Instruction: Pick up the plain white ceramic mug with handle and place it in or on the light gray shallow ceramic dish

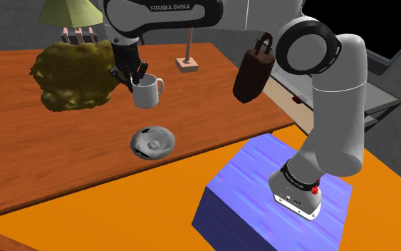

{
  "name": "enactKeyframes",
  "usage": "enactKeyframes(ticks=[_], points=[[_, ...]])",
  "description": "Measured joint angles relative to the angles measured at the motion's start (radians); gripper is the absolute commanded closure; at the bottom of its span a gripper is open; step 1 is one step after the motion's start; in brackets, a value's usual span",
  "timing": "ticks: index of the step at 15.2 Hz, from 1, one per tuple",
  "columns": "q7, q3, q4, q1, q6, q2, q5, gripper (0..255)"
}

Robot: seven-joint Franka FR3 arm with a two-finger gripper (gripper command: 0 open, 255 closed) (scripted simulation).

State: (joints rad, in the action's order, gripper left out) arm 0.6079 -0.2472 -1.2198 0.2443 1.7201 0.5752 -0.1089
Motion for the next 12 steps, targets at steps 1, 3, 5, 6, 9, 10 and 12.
enactKeyframes(ticks=[1,3,5,6,9,10,12], points=[[0.007,-0.003,-0.021,0.002,0.003,-0.019,0.003,255],[0.026,-0.011,-0.089,0.007,0.02,-0.069,0.011,255],[0.052,-0.025,-0.181,0.015,0.046,-0.138,0.023,255],[0.067,-0.031,-0.233,0.019,0.062,-0.171,0.029,255],[0.107,-0.051,-0.334,0.037,0.088,-0.251,0.046,255],[0.127,-0.059,-0.36,0.049,0.096,-0.269,0.05,255],[0.156,-0.074,-0.422,0.063,0.113,-0.315,0.062,255]])
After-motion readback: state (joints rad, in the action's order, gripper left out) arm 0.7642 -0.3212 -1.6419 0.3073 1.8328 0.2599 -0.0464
